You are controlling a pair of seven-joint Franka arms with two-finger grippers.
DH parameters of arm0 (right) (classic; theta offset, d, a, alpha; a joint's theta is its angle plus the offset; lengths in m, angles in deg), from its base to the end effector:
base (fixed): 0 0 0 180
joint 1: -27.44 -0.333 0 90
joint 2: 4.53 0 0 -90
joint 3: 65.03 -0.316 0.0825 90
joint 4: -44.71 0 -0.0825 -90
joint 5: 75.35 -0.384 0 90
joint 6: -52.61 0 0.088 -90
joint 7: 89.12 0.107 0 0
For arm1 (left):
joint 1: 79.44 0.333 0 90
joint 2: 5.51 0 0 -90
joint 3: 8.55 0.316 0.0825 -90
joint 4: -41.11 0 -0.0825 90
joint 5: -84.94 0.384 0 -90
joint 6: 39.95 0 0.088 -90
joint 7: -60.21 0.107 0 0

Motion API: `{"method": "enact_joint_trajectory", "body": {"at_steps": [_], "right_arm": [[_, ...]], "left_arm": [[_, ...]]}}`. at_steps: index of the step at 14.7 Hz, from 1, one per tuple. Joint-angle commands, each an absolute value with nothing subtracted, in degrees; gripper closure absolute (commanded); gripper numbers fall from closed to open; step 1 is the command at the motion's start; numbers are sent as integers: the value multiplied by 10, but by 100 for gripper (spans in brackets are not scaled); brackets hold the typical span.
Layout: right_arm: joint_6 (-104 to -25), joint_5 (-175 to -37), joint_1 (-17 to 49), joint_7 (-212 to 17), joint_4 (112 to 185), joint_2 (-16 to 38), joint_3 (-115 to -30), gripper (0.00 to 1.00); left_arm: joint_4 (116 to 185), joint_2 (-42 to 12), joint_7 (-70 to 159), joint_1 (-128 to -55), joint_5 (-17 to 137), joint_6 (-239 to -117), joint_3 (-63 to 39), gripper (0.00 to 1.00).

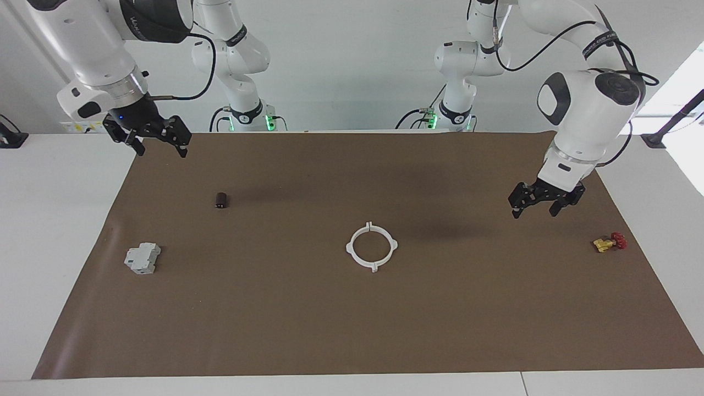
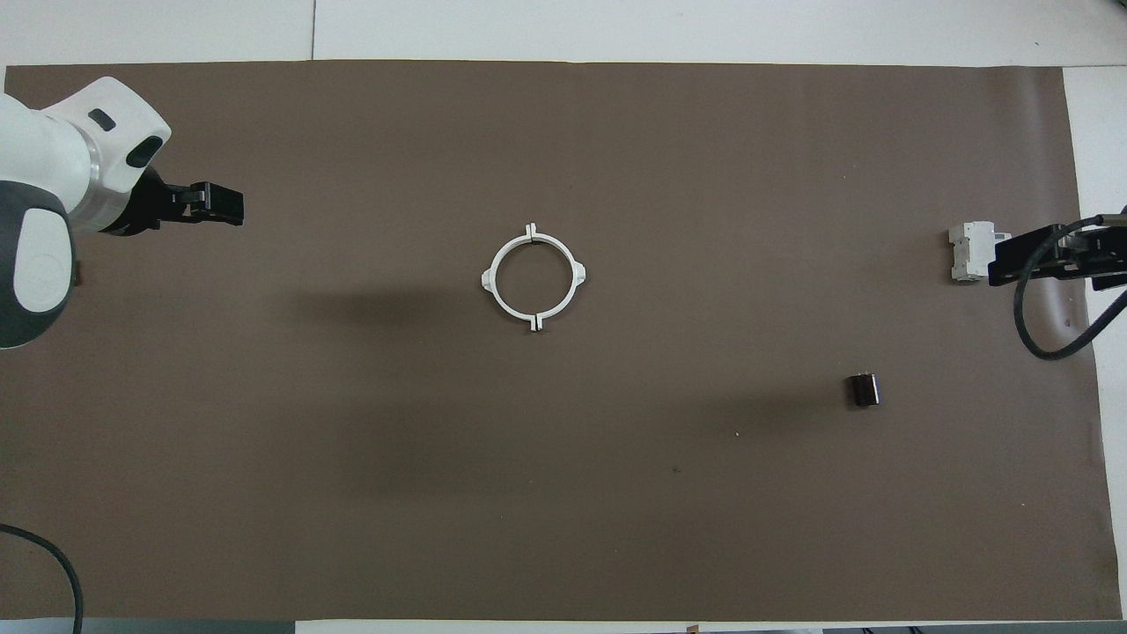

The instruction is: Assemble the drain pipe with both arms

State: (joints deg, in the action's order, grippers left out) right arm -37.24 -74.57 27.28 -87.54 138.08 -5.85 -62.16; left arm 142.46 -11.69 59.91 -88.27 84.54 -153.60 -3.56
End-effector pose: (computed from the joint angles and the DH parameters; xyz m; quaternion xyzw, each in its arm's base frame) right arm 0.5450 -0.0276 0.6092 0.9991 -0.0373 -0.0193 0.0060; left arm 0.6044 -0.0429 0.5045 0.9981 -0.0301 0.0536 0.0005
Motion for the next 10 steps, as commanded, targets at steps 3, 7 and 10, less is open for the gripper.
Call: {"method": "enact_joint_trajectory", "body": {"at_steps": [3,7,10], "right_arm": [[-362,-748,281,-895,1373,-58,-627,0],[-354,-766,281,-895,1362,-54,-627,0],[-355,-763,281,-894,1361,-54,-627,0]], "left_arm": [[1441,-68,631,-850,834,-1489,-37,0],[1437,-55,632,-832,839,-1458,-36,0],[1399,-65,649,-813,841,-1422,-36,0]]}}
